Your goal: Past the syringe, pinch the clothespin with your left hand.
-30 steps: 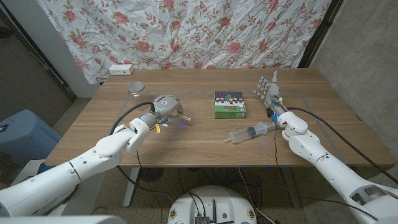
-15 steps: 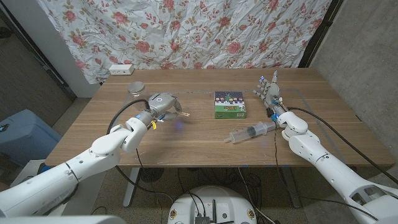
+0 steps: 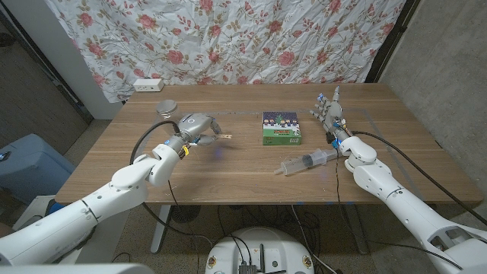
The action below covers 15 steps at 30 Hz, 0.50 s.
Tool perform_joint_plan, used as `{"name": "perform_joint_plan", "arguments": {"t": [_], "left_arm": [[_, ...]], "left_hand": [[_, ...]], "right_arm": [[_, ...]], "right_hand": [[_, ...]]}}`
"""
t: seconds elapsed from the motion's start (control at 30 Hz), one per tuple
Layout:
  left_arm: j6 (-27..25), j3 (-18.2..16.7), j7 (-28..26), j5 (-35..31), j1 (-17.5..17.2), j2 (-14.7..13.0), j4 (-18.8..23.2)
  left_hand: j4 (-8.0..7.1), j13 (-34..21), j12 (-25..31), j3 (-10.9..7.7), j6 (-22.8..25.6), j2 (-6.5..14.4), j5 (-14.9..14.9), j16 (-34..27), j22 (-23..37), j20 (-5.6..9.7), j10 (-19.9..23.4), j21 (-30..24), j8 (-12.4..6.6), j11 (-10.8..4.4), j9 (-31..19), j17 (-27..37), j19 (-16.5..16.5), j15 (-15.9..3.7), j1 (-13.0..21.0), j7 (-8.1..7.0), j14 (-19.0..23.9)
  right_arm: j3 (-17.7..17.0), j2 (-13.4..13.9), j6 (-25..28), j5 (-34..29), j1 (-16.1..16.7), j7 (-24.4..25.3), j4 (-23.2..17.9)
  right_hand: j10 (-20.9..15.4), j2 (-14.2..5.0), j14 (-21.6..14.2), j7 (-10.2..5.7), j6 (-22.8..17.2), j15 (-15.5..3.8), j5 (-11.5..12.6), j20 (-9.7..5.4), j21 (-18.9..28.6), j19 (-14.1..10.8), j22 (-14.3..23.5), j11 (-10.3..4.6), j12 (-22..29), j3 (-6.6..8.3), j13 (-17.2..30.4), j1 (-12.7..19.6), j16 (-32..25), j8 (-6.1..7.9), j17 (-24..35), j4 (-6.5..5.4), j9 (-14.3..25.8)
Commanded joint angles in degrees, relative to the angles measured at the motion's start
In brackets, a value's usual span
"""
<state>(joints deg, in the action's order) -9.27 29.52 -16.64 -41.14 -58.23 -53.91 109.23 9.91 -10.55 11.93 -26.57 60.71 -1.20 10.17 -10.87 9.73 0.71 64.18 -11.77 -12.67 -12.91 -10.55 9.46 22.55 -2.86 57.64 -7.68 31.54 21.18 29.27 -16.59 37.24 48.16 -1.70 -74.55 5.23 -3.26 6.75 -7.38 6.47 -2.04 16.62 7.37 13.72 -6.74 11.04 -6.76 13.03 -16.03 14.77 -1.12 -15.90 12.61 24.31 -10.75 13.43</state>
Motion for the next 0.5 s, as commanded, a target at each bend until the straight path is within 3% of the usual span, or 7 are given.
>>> {"name": "perform_joint_plan", "arguments": {"t": [0.03,0.5], "left_arm": [[1.44,0.09,-2.35,4.51,0.05,1.98,-2.24],[3.98,-0.66,-3.61,10.91,-0.52,2.92,-4.13]], "left_hand": [[-0.13,-0.14,0.00,0.29,0.40,0.42,0.38,-0.43,0.29,0.09,0.49,0.01,0.11,-0.03,-0.19,0.35,0.23,-8.55,0.36,-0.09,0.75],[-0.08,-0.13,-0.19,0.80,0.31,0.30,0.36,-0.45,0.29,0.06,0.42,0.04,0.36,-0.04,-0.21,0.35,0.34,-8.55,0.33,-0.05,1.35]], "right_arm": [[0.01,0.00,-0.01,-0.01,0.00,0.01,0.00],[0.01,-0.01,-0.01,-0.01,0.00,0.00,0.01]], "right_hand": [[-0.06,-4.52,-0.15,-0.20,-0.11,-2.30,0.22,-0.01,-0.30,-0.31,0.25,-0.25,-0.03,-0.39,0.13,0.05,0.18,0.08,0.17,0.21,0.13],[-0.16,-4.52,-0.17,-0.10,-0.18,-2.30,0.23,0.02,-0.34,-0.28,0.25,-0.21,0.00,-0.41,0.14,0.05,0.22,0.10,0.20,0.21,0.13]]}}
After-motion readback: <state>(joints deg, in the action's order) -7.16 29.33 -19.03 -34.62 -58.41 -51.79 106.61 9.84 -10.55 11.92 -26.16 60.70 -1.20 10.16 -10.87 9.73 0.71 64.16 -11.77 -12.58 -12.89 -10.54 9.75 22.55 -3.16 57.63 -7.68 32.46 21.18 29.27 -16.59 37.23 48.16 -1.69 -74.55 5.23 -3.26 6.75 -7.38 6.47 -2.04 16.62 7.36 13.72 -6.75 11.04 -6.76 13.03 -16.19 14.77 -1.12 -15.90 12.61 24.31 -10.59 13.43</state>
